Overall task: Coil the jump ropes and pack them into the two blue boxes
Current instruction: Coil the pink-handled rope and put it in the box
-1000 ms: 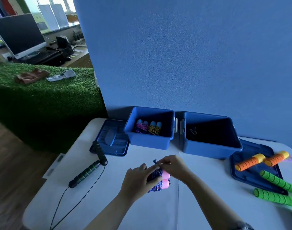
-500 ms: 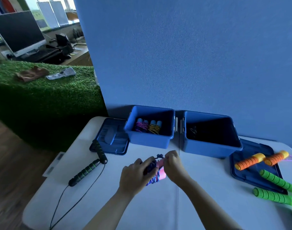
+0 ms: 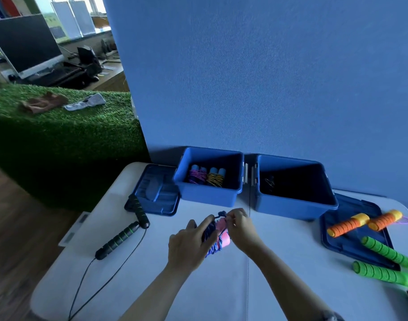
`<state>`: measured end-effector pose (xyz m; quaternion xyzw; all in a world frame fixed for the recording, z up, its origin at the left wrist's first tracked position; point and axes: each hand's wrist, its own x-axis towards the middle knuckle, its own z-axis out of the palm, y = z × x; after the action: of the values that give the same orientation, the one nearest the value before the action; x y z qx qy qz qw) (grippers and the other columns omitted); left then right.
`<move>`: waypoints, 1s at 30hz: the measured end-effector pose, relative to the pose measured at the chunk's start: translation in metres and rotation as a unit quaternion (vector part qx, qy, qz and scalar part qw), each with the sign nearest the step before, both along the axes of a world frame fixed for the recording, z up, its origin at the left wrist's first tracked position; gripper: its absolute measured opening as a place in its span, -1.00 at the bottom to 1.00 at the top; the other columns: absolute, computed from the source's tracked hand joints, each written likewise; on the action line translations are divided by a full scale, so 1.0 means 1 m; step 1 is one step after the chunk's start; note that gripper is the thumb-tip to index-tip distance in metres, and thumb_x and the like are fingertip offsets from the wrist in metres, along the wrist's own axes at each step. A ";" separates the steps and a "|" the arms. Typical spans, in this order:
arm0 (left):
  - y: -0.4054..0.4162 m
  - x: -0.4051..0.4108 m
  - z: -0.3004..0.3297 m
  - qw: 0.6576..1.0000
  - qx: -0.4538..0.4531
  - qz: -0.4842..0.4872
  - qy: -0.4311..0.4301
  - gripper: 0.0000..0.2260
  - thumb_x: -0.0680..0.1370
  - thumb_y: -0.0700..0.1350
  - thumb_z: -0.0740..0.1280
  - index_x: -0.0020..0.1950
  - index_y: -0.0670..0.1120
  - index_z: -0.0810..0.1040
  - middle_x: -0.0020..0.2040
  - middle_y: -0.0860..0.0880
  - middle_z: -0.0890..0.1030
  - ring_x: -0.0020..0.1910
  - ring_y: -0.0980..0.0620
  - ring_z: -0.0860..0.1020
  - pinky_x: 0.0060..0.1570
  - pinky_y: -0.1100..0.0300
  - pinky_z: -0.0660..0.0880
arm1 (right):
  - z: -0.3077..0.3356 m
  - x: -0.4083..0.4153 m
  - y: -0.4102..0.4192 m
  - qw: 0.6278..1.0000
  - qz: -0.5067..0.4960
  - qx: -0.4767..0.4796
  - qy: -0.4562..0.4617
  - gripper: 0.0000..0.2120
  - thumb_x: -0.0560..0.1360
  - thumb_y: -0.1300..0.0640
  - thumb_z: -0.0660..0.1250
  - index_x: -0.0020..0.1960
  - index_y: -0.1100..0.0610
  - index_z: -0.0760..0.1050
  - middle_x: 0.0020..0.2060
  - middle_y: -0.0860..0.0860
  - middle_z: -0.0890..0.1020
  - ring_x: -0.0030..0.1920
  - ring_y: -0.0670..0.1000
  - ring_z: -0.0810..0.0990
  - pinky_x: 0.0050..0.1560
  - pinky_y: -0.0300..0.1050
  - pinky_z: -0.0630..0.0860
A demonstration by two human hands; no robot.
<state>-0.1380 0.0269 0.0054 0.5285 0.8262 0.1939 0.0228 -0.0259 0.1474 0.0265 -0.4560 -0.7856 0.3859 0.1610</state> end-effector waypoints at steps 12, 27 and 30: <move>-0.003 0.002 0.000 0.997 -0.003 -0.003 -0.075 -0.49 0.45 0.36 -0.02 0.39 0.32 0.22 -0.13 0.11 0.43 -0.21 0.10 0.53 -0.17 0.19 0.53 | -0.018 0.013 0.013 0.985 -0.030 -0.142 0.093 -0.87 0.56 0.21 0.22 -0.09 0.13 0.53 -0.05 0.13 0.62 -0.02 0.13 0.62 0.06 0.12 0.57; -0.004 0.000 0.006 0.978 0.052 -0.006 -0.203 -0.62 0.45 0.25 0.09 0.28 0.35 0.26 -0.05 0.15 0.52 -0.13 0.17 0.51 -0.16 0.33 0.43 | -0.012 0.014 0.009 0.966 -0.041 -0.203 0.154 -0.84 0.52 0.22 0.31 -0.23 0.13 0.55 -0.40 -0.03 0.55 -0.40 -0.11 0.43 -0.28 -0.22 0.35; -0.002 -0.002 0.011 0.964 0.054 0.017 -0.261 -0.69 0.53 0.18 0.11 0.27 0.41 0.26 0.04 0.18 0.54 -0.03 0.20 0.53 -0.02 0.18 0.48 | -0.004 0.016 0.003 0.970 -0.039 -0.172 0.170 -0.88 0.50 0.20 0.34 -0.14 0.03 0.61 -0.28 -0.14 0.63 -0.39 -0.26 0.49 -0.24 -0.37 0.38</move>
<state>-0.1403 0.0251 0.0164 0.4458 0.7888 0.3695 0.2062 -0.0097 0.1503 0.0221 -0.4348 -0.6502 0.5807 0.2256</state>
